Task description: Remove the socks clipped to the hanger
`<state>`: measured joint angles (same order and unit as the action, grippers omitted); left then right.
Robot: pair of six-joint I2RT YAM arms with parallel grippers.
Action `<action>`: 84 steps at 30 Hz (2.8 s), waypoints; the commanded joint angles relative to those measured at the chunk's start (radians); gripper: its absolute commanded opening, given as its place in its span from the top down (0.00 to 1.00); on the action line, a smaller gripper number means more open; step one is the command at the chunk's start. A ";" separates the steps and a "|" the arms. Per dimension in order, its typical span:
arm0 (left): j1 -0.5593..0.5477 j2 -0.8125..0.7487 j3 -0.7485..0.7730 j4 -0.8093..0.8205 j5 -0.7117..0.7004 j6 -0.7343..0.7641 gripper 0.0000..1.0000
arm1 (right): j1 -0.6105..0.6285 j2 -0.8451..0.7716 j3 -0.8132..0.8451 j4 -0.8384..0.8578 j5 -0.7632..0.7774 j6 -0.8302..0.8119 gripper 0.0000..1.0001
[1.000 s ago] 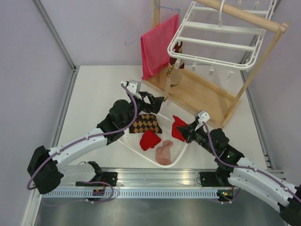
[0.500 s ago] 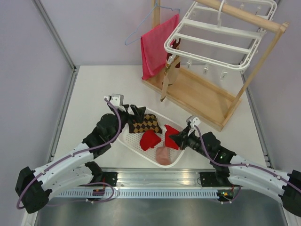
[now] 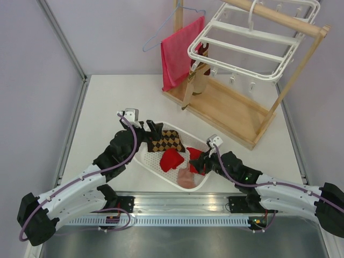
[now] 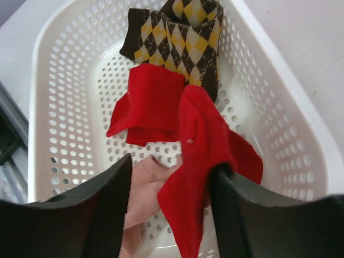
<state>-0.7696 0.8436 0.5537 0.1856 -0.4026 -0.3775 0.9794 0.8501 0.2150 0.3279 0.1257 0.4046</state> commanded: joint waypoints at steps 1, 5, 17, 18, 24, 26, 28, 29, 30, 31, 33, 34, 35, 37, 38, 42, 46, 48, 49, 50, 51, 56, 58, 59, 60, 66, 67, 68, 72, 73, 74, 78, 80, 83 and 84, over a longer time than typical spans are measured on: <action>0.010 -0.014 -0.002 0.003 -0.021 -0.024 0.00 | 0.004 0.001 0.055 0.013 0.044 -0.007 0.34; 0.015 -0.012 -0.001 0.003 -0.016 -0.021 0.00 | 0.004 0.004 0.070 -0.029 0.087 -0.016 0.13; 0.091 0.141 0.058 0.146 0.155 0.002 0.00 | -0.005 0.007 0.193 -0.145 0.250 -0.085 0.02; 0.104 0.211 0.098 0.162 0.186 0.002 0.00 | -0.011 0.029 0.208 -0.147 0.244 -0.085 0.02; 0.147 0.468 0.339 0.235 0.326 0.048 0.00 | -0.102 0.171 0.291 -0.086 0.204 -0.078 0.02; 0.148 0.569 0.399 0.252 0.341 0.083 0.00 | -0.161 0.170 0.290 -0.066 0.164 -0.063 0.02; 0.150 0.633 0.478 0.265 0.341 0.113 0.00 | -0.200 0.158 0.287 -0.059 0.126 -0.046 0.02; 0.151 0.688 0.500 0.270 0.343 0.121 0.00 | -0.224 0.139 0.282 -0.059 0.115 -0.044 0.02; 0.153 0.712 0.537 0.290 0.344 0.127 0.00 | -0.231 0.129 0.279 -0.064 0.106 -0.044 0.02; 0.156 0.733 0.552 0.298 0.346 0.143 0.00 | -0.241 0.104 0.276 -0.069 0.097 -0.047 0.02; 0.162 0.805 0.601 0.308 0.341 0.157 0.00 | -0.246 0.077 0.268 -0.085 0.091 -0.055 0.02; 0.171 0.833 0.618 0.310 0.344 0.163 0.00 | -0.248 0.051 0.265 -0.093 0.089 -0.058 0.02; 0.176 0.853 0.632 0.311 0.347 0.166 0.00 | -0.252 0.040 0.262 -0.102 0.088 -0.064 0.02; 0.191 0.917 0.673 0.325 0.379 0.166 0.00 | -0.257 0.005 0.259 -0.124 0.089 -0.066 0.02; 0.196 0.937 0.686 0.331 0.390 0.166 0.00 | -0.258 -0.005 0.256 -0.130 0.091 -0.070 0.02; 0.208 1.034 0.784 0.319 0.447 0.172 0.00 | -0.268 -0.034 0.254 -0.147 0.089 -0.075 0.02; 0.217 1.123 0.853 0.298 0.461 0.170 0.00 | -0.274 -0.028 0.267 -0.147 0.081 -0.089 0.02; 0.220 1.150 0.885 0.290 0.473 0.167 0.00 | -0.277 -0.019 0.273 -0.147 0.078 -0.092 0.02; 0.223 1.172 0.896 0.276 0.485 0.164 0.00 | -0.280 -0.011 0.276 -0.145 0.075 -0.098 0.02; 0.225 1.184 0.907 0.273 0.490 0.163 0.00 | -0.280 -0.006 0.277 -0.145 0.075 -0.098 0.02; 0.227 1.192 0.922 0.272 0.498 0.155 0.00 | -0.280 -0.003 0.277 -0.142 0.074 -0.099 0.02; 0.228 1.247 0.943 0.276 0.548 0.141 0.03 | -0.285 0.010 0.268 -0.128 0.066 -0.102 0.02; 0.228 1.261 0.960 0.267 0.582 0.132 0.21 | -0.288 0.007 0.264 -0.124 0.066 -0.102 0.02; 0.228 1.264 0.962 0.267 0.588 0.127 0.28 | -0.289 0.006 0.261 -0.122 0.066 -0.102 0.02; 0.228 1.269 0.962 0.267 0.594 0.121 0.38 | -0.289 0.004 0.258 -0.122 0.066 -0.102 0.02; 0.228 1.250 0.950 0.272 0.657 0.129 0.89 | -0.294 -0.003 0.242 -0.127 0.051 -0.096 0.02; 0.228 1.235 0.940 0.275 0.656 0.129 0.94 | -0.295 -0.008 0.241 -0.125 0.049 -0.095 0.02; 0.228 1.227 0.930 0.288 0.651 0.129 0.97 | -0.295 -0.011 0.236 -0.128 0.049 -0.093 0.02; 0.228 1.175 0.865 0.301 0.642 0.127 0.98 | -0.297 -0.029 0.227 -0.142 0.052 -0.084 0.02; 0.228 1.163 0.850 0.304 0.642 0.124 0.98 | -0.297 -0.039 0.227 -0.148 0.054 -0.082 0.02; 0.227 1.131 0.813 0.304 0.642 0.124 0.98 | -0.297 -0.045 0.227 -0.159 0.057 -0.081 0.02; 0.227 1.048 0.709 0.304 0.642 0.124 0.98 | -0.297 -0.074 0.215 -0.176 0.075 -0.079 0.02; 0.227 1.017 0.655 0.304 0.642 0.124 0.98 | -0.297 -0.083 0.208 -0.188 0.081 -0.079 0.02; 0.225 0.956 0.596 0.383 0.628 0.098 0.98 | -0.297 -0.100 0.205 -0.204 0.081 -0.072 0.02; 0.227 0.930 0.583 0.382 0.618 0.097 0.98 | -0.295 -0.106 0.204 -0.205 0.081 -0.069 0.02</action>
<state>-0.5449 1.8656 1.1732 0.4755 0.2176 -0.2581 0.6868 0.7670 0.4244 0.1371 0.1925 0.3202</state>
